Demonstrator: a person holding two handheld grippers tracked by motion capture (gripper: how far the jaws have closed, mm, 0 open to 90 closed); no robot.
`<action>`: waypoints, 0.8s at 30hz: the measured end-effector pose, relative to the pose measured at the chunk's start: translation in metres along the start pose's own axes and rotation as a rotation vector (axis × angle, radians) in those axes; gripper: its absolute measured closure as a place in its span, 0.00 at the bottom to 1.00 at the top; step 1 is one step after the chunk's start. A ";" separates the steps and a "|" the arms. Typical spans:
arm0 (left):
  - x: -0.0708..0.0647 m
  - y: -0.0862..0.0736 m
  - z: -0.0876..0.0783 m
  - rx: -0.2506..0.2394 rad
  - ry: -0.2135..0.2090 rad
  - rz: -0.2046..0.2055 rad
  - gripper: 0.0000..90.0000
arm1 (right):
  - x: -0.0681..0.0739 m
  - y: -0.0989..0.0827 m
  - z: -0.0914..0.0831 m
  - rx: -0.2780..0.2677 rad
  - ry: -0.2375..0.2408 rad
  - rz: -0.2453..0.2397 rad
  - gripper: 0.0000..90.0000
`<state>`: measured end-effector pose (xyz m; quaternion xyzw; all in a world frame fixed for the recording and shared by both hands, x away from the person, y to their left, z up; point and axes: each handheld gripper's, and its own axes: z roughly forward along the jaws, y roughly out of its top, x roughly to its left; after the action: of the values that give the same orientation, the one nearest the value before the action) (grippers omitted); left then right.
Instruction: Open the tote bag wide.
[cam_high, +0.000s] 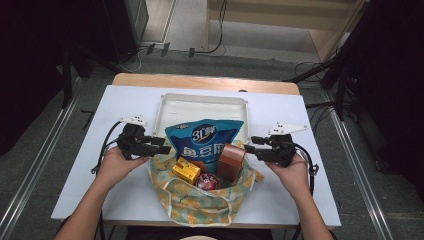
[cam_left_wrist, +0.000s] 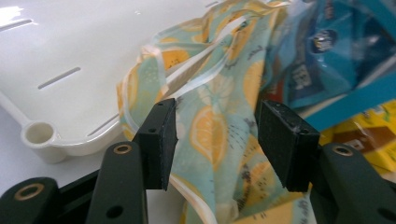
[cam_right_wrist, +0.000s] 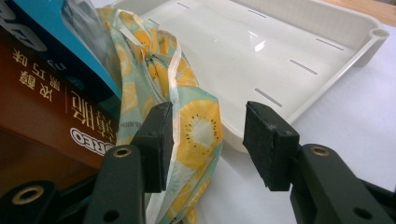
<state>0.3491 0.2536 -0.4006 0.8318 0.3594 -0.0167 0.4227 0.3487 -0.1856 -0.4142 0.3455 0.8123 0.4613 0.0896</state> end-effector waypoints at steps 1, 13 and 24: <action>-0.001 0.000 -0.002 -0.003 -0.004 0.005 0.53 | 0.000 0.001 0.000 0.002 -0.005 0.004 0.59; -0.018 0.006 -0.022 -0.031 -0.026 0.052 0.44 | 0.001 0.000 0.001 0.029 -0.009 -0.016 0.56; -0.049 0.025 -0.039 -0.047 -0.104 0.149 0.42 | -0.005 -0.005 -0.001 0.037 -0.034 0.002 0.56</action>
<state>0.3172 0.2439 -0.3422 0.8439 0.2745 -0.0199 0.4605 0.3493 -0.1915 -0.4184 0.3556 0.8188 0.4403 0.0964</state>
